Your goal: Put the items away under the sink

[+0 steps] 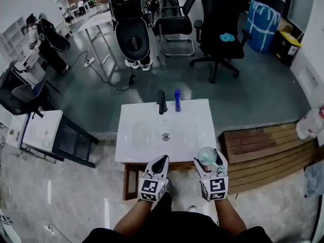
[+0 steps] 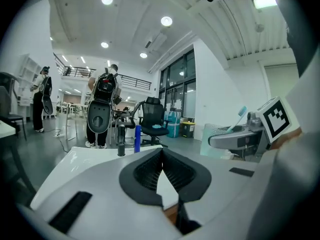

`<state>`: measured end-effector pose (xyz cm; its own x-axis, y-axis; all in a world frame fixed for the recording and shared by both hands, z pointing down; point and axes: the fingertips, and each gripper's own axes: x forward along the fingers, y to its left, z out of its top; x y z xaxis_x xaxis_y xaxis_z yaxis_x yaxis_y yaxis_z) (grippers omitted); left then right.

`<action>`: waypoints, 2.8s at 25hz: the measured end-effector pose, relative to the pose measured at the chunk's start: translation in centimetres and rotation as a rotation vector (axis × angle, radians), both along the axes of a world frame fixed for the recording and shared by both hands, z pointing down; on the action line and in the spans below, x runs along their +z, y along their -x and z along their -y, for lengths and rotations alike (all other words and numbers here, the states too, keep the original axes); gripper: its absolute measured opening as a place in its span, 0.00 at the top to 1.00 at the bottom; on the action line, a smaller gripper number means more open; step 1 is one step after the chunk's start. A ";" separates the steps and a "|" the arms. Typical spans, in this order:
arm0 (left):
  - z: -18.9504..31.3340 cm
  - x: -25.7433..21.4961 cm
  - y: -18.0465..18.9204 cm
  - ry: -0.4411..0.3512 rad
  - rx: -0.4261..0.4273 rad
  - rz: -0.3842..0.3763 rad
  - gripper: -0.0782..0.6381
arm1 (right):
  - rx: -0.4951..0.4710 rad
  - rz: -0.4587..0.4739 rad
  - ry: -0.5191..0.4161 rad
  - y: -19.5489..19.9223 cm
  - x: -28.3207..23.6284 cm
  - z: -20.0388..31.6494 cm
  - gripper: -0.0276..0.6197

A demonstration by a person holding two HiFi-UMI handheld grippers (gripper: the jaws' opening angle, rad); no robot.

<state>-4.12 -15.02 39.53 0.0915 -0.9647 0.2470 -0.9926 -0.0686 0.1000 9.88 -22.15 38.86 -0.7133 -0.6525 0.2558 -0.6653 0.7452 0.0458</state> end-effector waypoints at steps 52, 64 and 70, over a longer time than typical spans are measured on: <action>-7.5 44.8 7.9 -0.028 -0.069 0.038 0.86 | -0.032 0.044 -0.055 7.2 43.8 -7.6 0.36; -6.1 47.9 8.4 -0.005 -0.079 0.055 0.86 | -0.044 0.033 -0.061 8.4 45.3 -4.7 0.36; -5.6 46.7 9.3 -0.034 -0.082 0.061 0.86 | -0.028 0.021 -0.025 10.3 45.4 -1.8 0.36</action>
<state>-13.37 -9.46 86.22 -0.0020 -0.9763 0.2163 -0.9992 0.0105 0.0383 -0.41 -20.37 84.30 -0.7367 -0.6378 0.2248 -0.6448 0.7627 0.0505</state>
